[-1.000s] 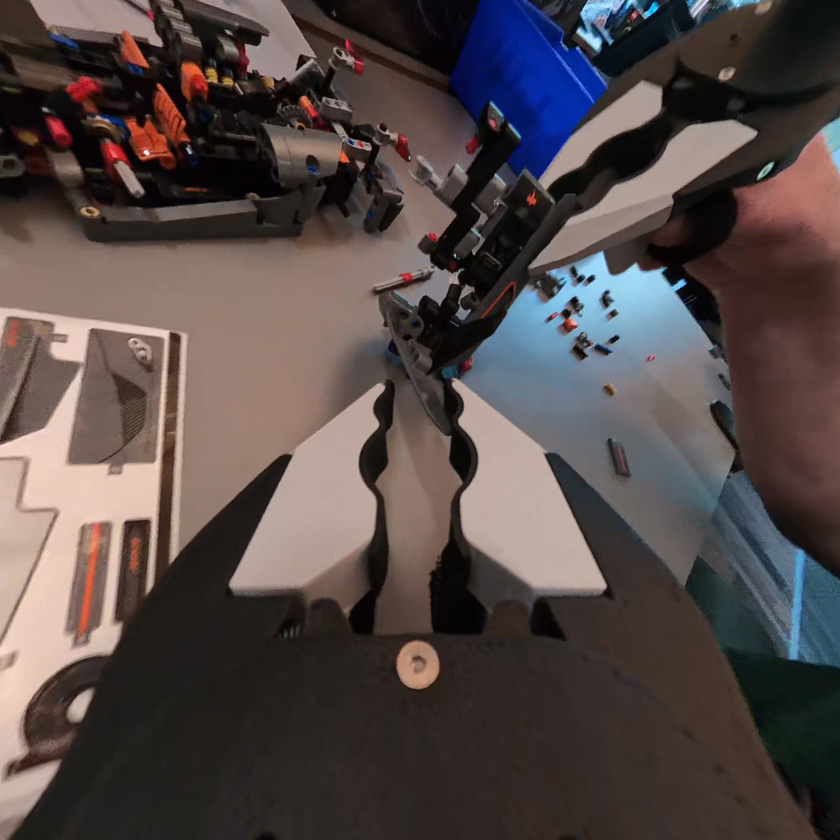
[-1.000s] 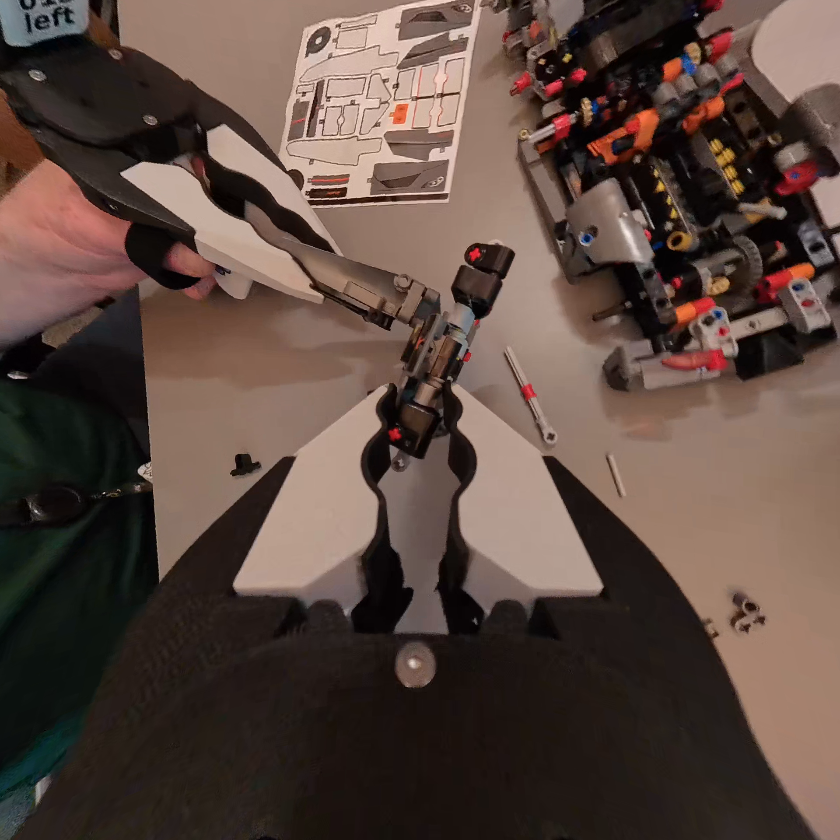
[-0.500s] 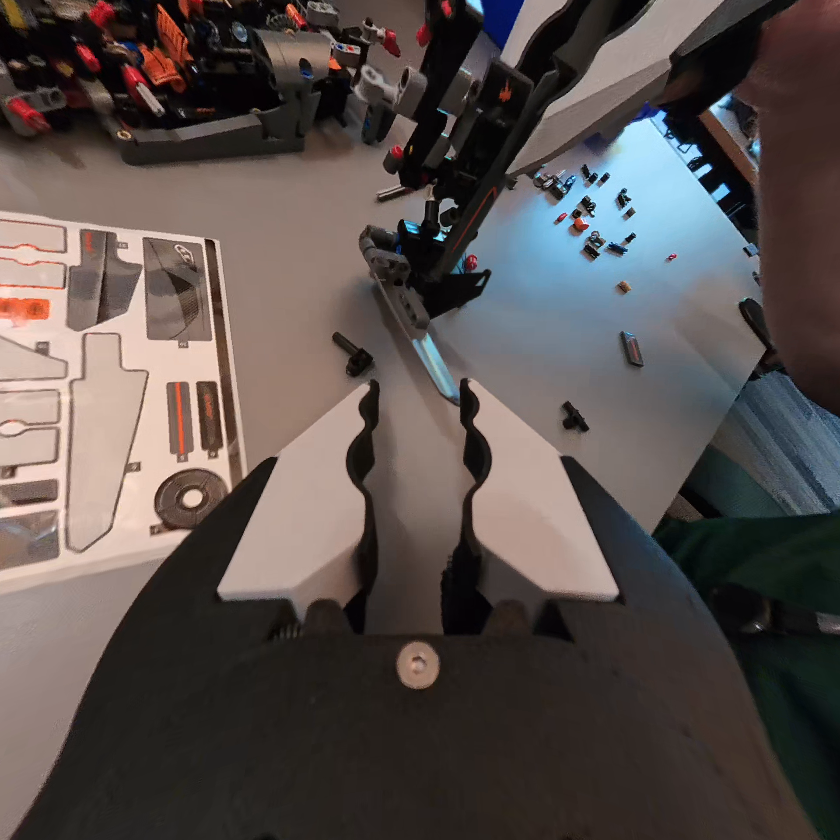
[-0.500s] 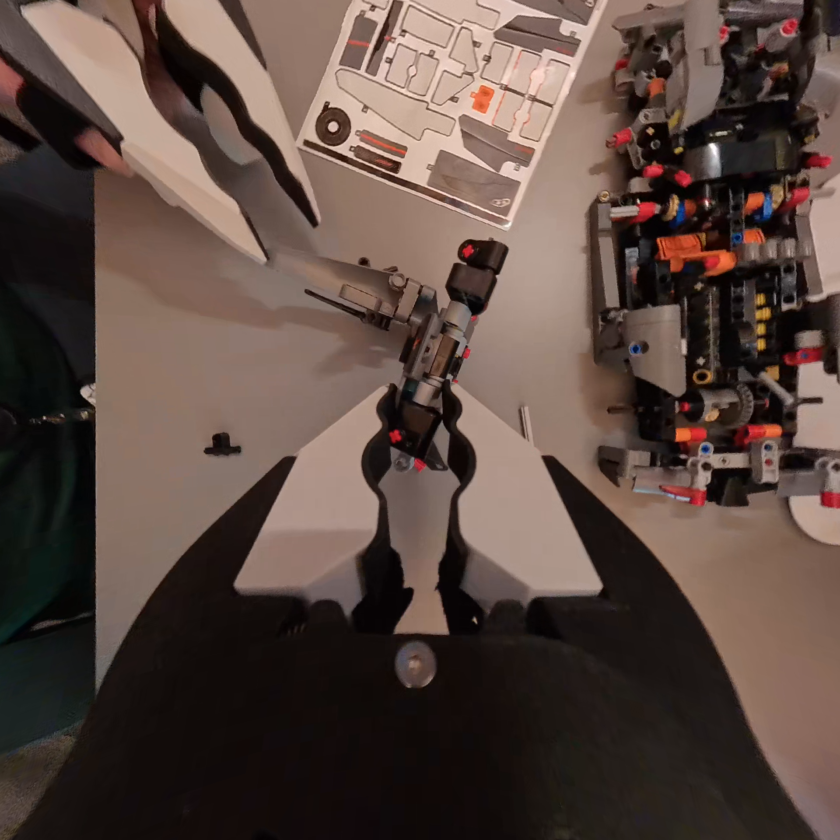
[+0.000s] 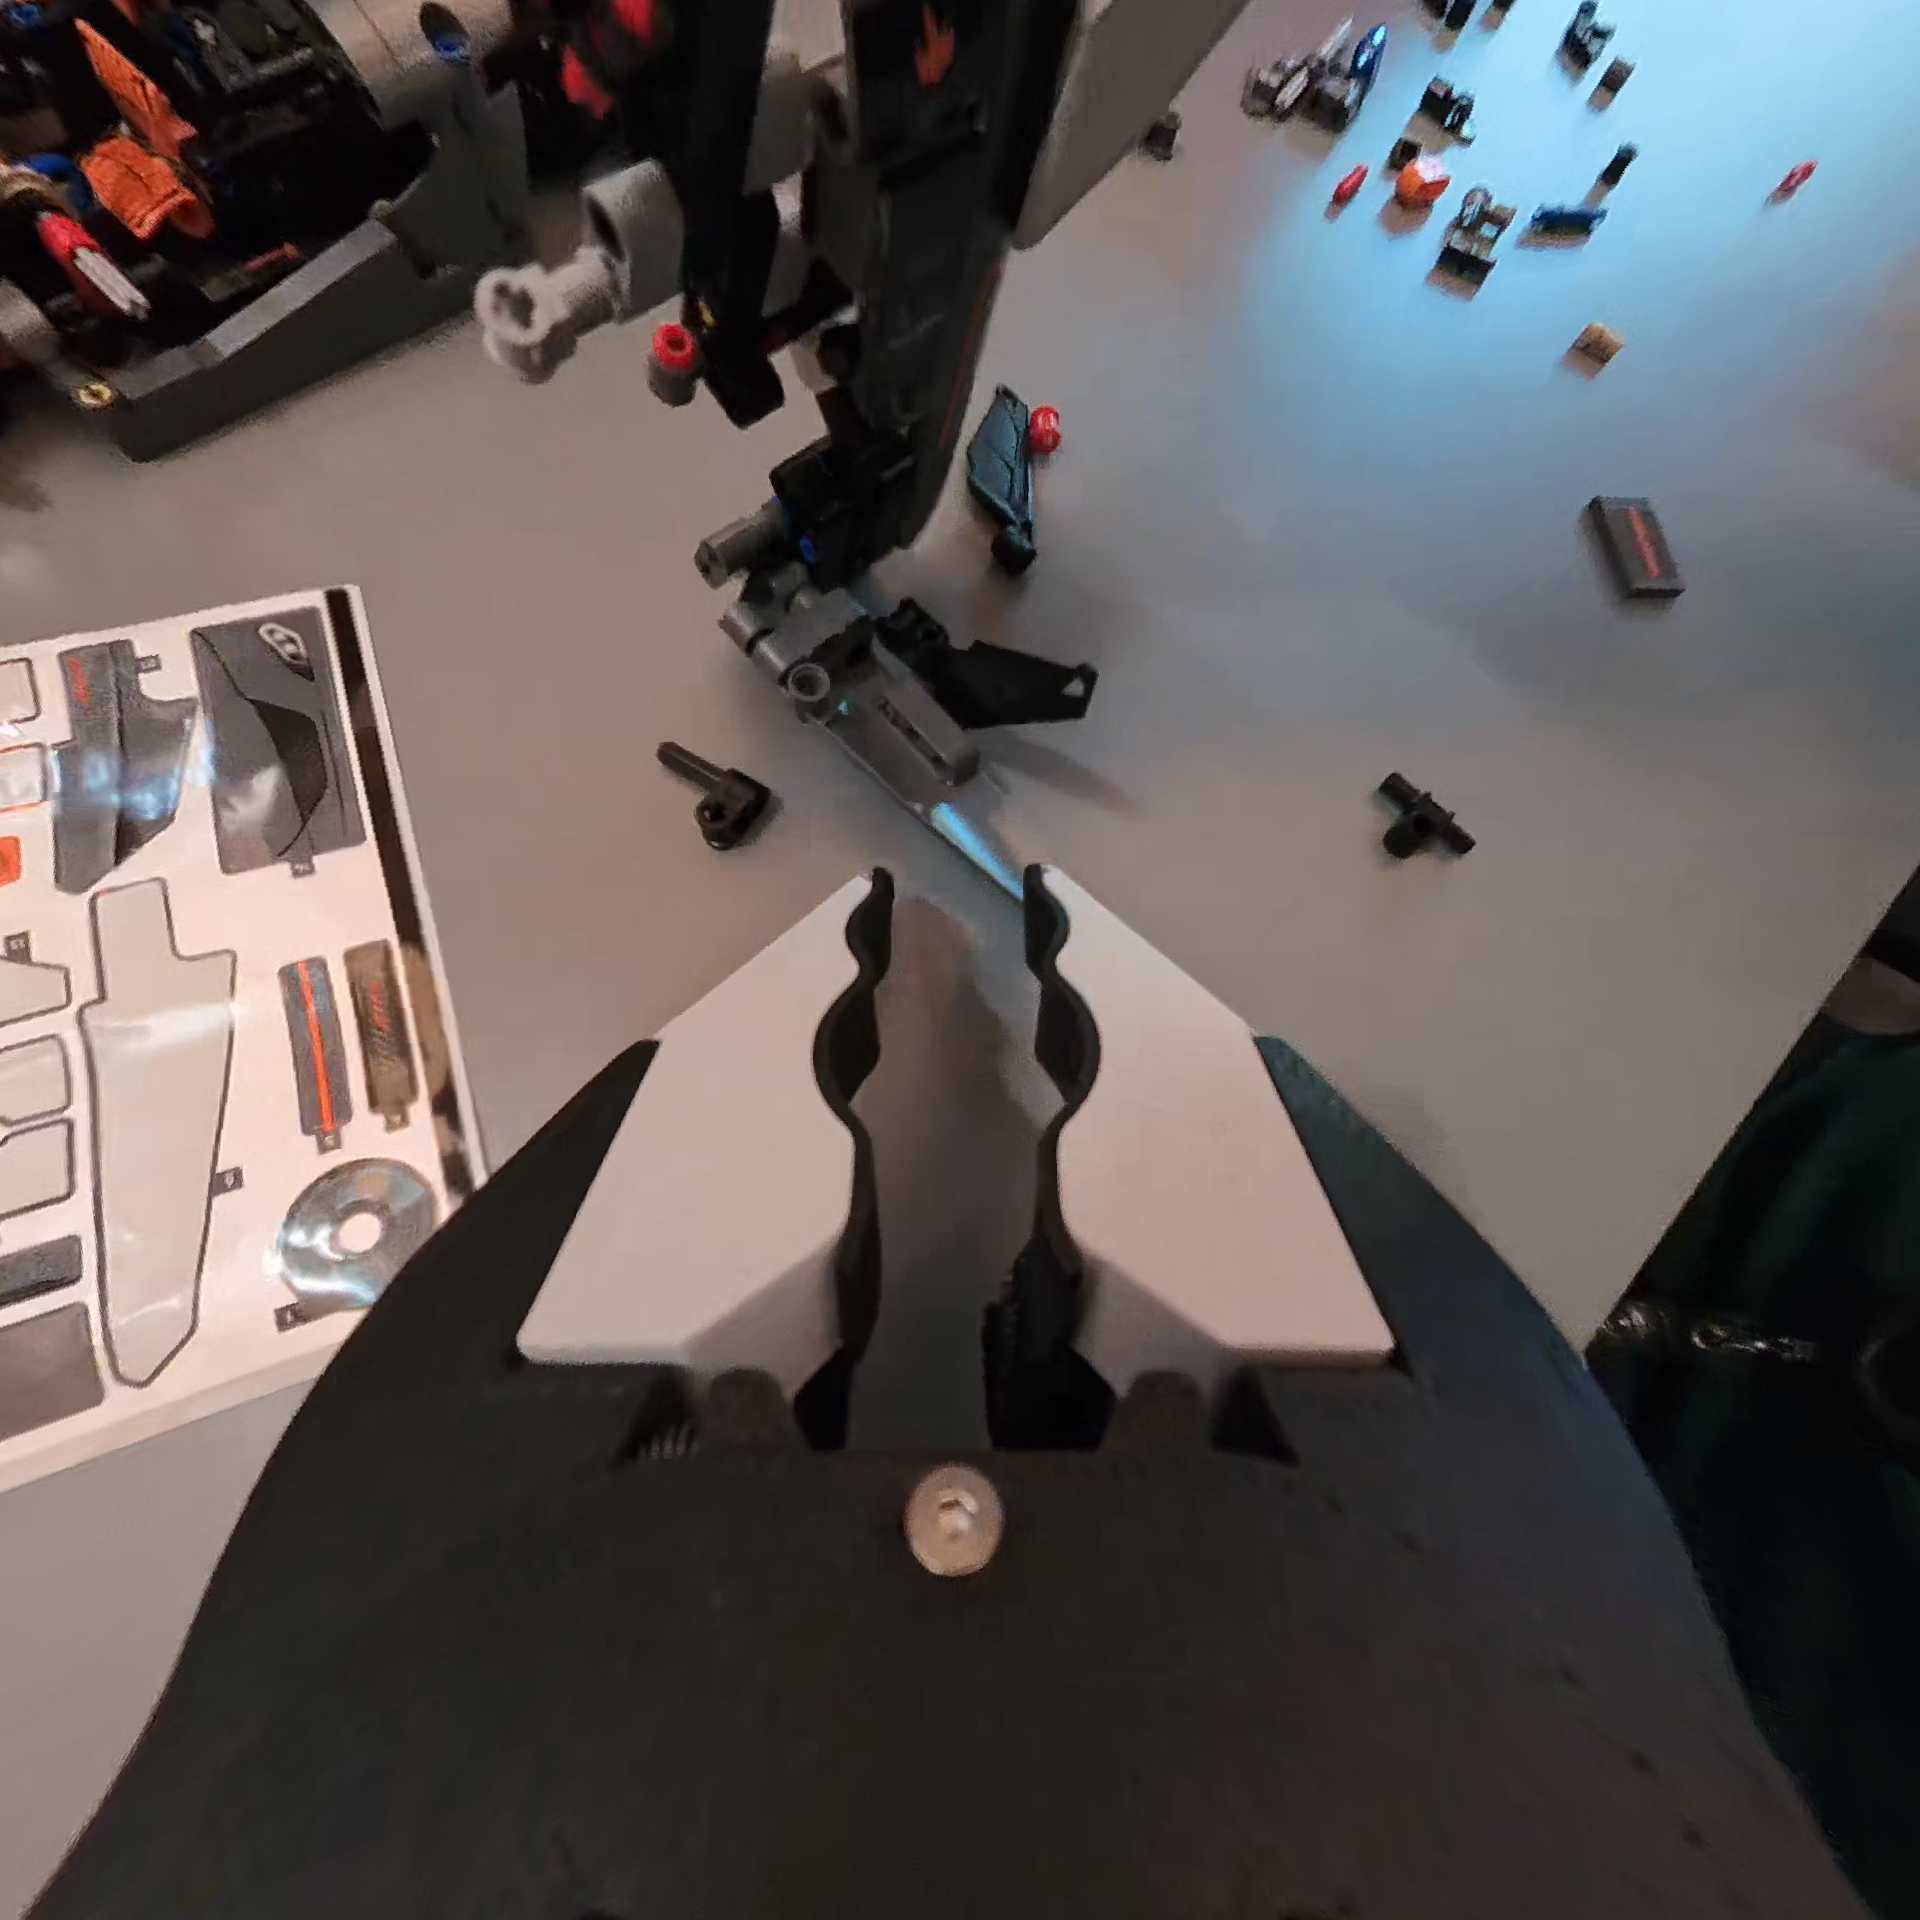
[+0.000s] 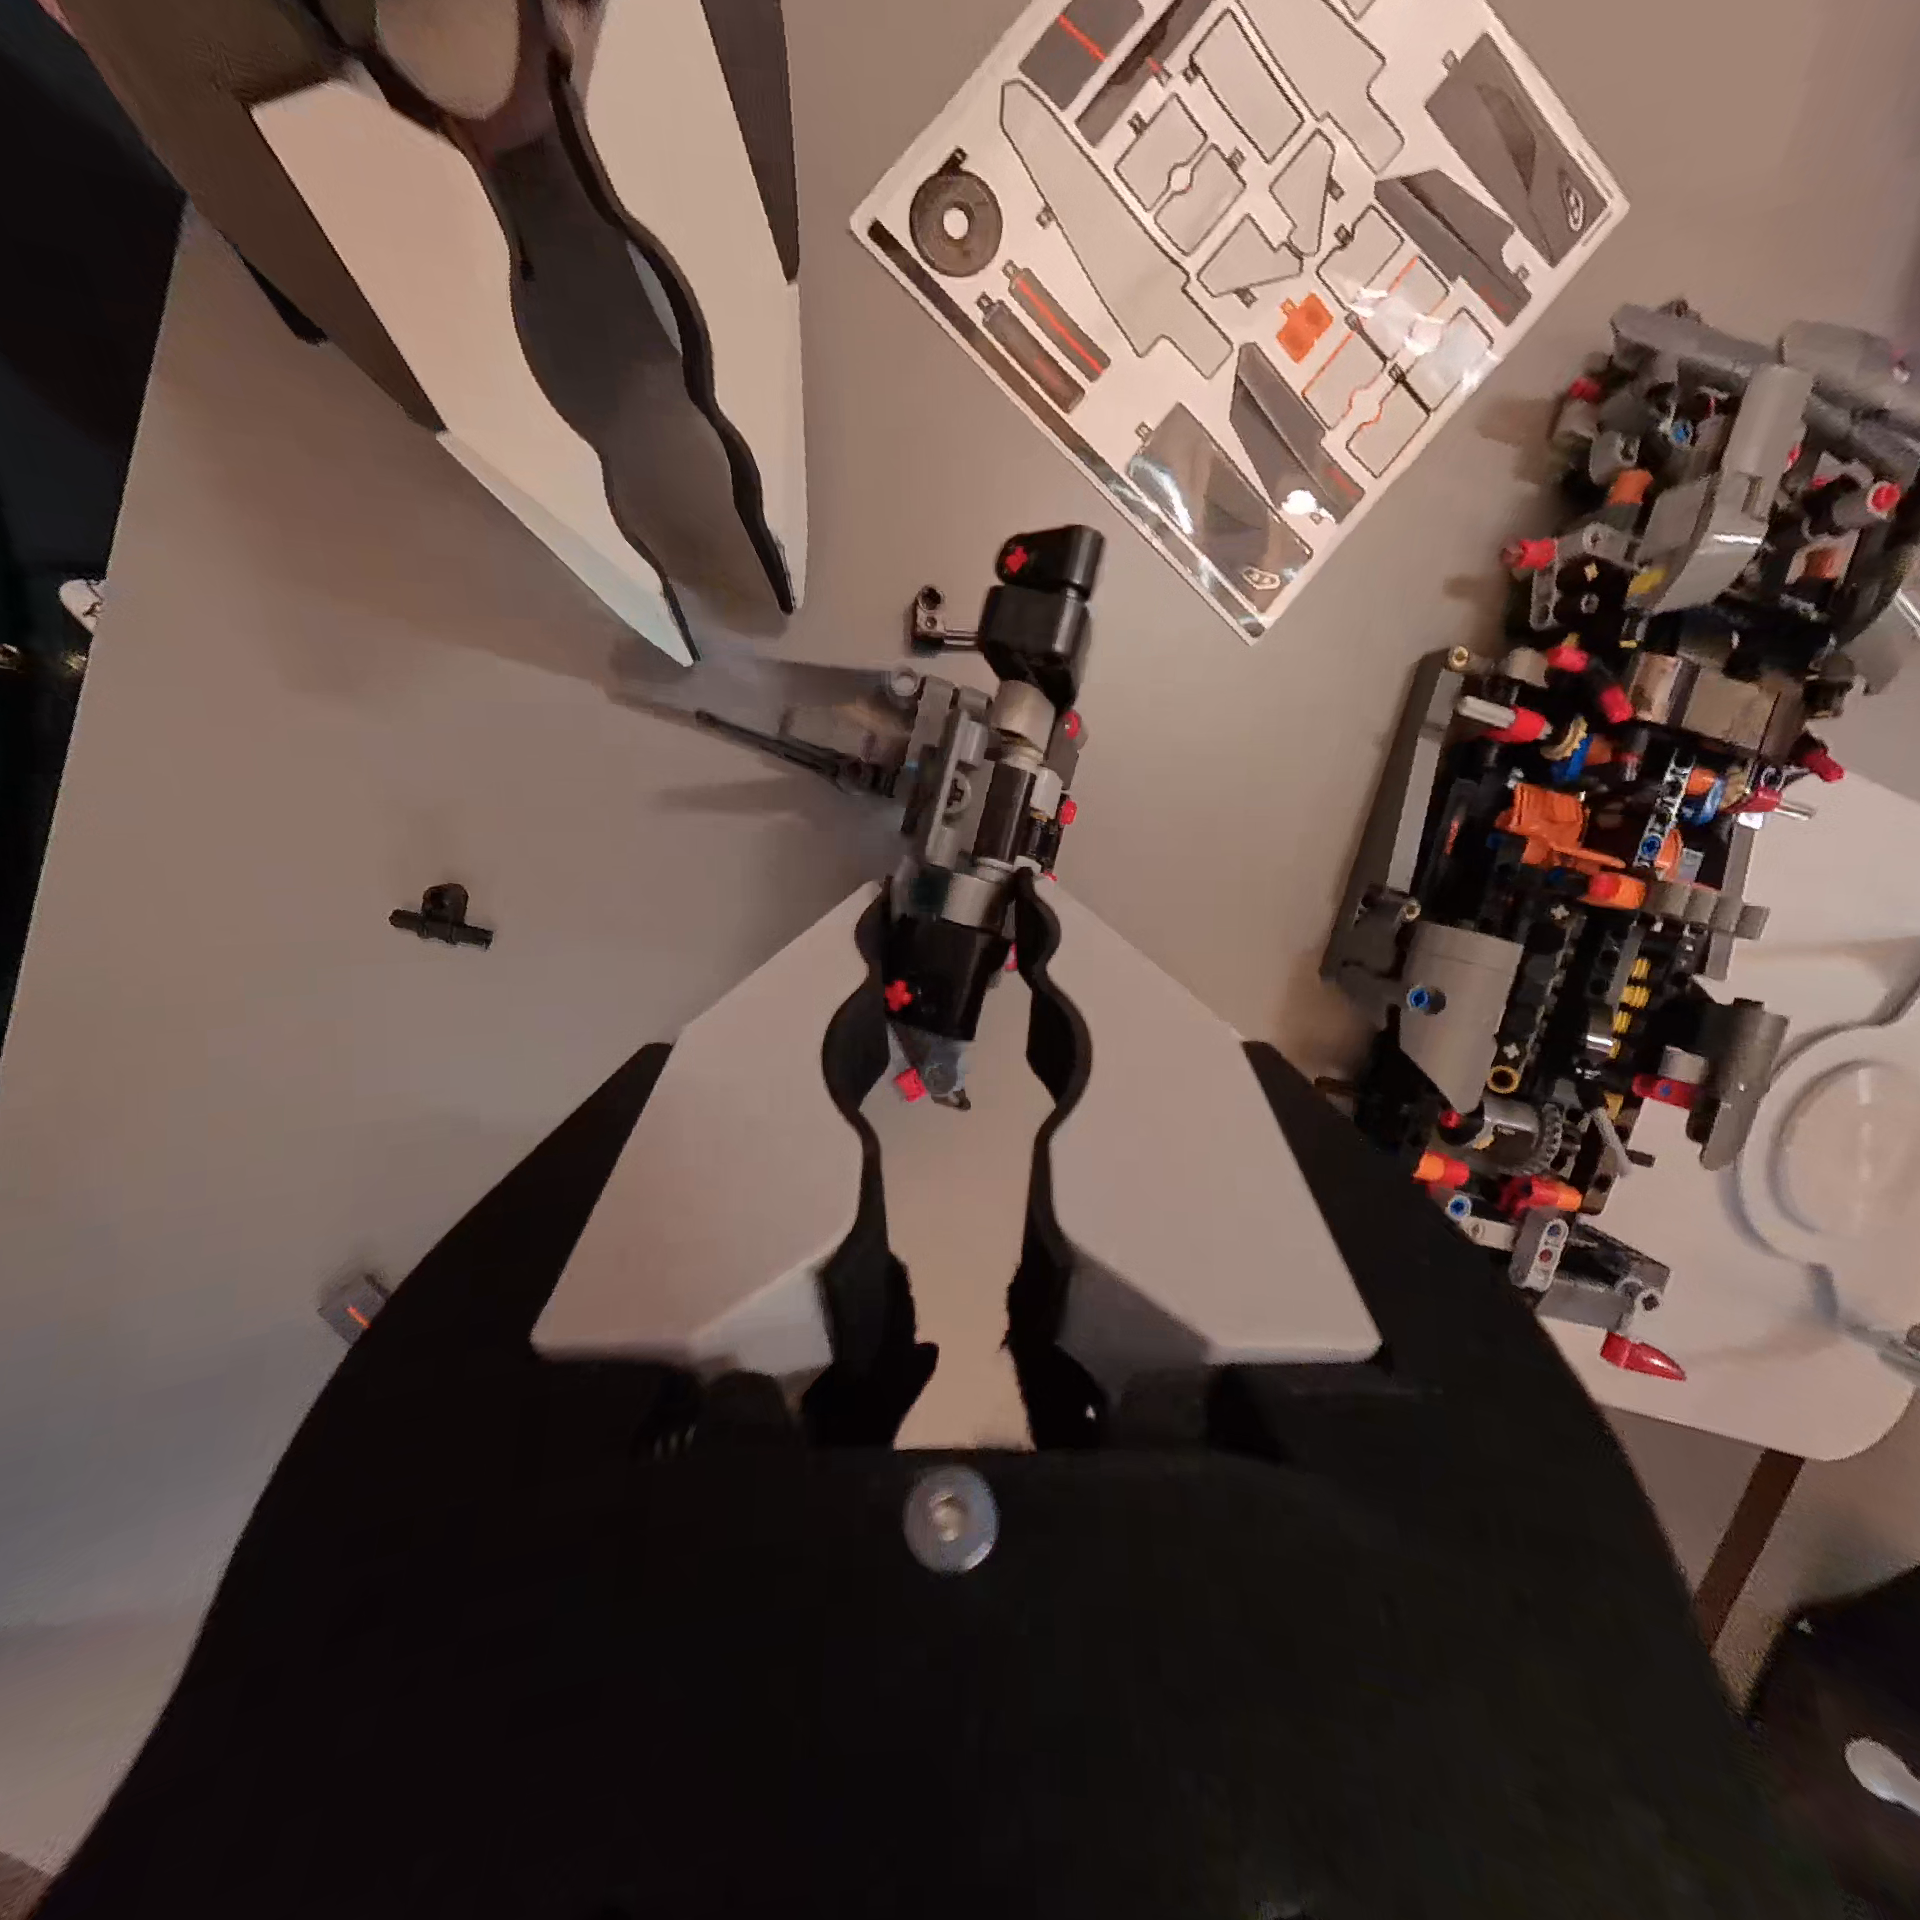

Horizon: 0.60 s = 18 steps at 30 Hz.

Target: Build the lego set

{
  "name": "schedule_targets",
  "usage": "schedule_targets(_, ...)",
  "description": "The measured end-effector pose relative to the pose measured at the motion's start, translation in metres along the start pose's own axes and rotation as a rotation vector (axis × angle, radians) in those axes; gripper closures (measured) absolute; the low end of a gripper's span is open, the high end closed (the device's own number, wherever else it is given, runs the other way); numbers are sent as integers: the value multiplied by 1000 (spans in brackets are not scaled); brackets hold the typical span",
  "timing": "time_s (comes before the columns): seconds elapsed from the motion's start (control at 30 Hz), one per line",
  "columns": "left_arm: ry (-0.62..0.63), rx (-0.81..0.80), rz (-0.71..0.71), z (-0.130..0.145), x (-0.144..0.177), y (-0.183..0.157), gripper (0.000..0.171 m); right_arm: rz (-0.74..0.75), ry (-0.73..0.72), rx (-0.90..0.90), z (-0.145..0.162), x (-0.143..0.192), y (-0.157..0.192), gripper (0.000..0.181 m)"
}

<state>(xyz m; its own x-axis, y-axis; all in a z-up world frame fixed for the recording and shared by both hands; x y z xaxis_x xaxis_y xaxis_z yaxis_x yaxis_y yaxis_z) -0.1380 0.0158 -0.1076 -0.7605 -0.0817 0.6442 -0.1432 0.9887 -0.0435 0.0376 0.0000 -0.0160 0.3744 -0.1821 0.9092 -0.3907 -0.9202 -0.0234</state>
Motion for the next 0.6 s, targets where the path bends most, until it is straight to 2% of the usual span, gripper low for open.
schedule_targets(0.13, 17, -29, -13, 1, -2, -3, 146, -11, -8, 7, -1, -2, 3, 156)
schedule_targets(0.23, -21, -23, -11, -2, 2, 0, 145, -14, -19, -1, 2, -2, 3, 154)
schedule_targets(0.5, 15, -75, -39, -3, -4, -2, 140, -19, -31, -20, 7, -6, 4, 148)
schedule_targets(0.6, 7, -67, -36, -4, -5, -2, 138, -1, -66, -28, 7, 0, 4, 140)
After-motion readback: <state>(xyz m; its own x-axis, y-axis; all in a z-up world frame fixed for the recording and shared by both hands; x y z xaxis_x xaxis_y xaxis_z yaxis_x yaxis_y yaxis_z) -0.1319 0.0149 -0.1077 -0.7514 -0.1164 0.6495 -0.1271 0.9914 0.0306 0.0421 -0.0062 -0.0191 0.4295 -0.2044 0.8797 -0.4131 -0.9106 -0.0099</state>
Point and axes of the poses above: each gripper's, where its closed fingertips meet, x back along the fingers, z out of its underside, y = z × x across the jaws, the point moved 10 cm from there along x, back along the fingers, and after that the axes turned 7 degrees about -z, right-handed, at the moved point
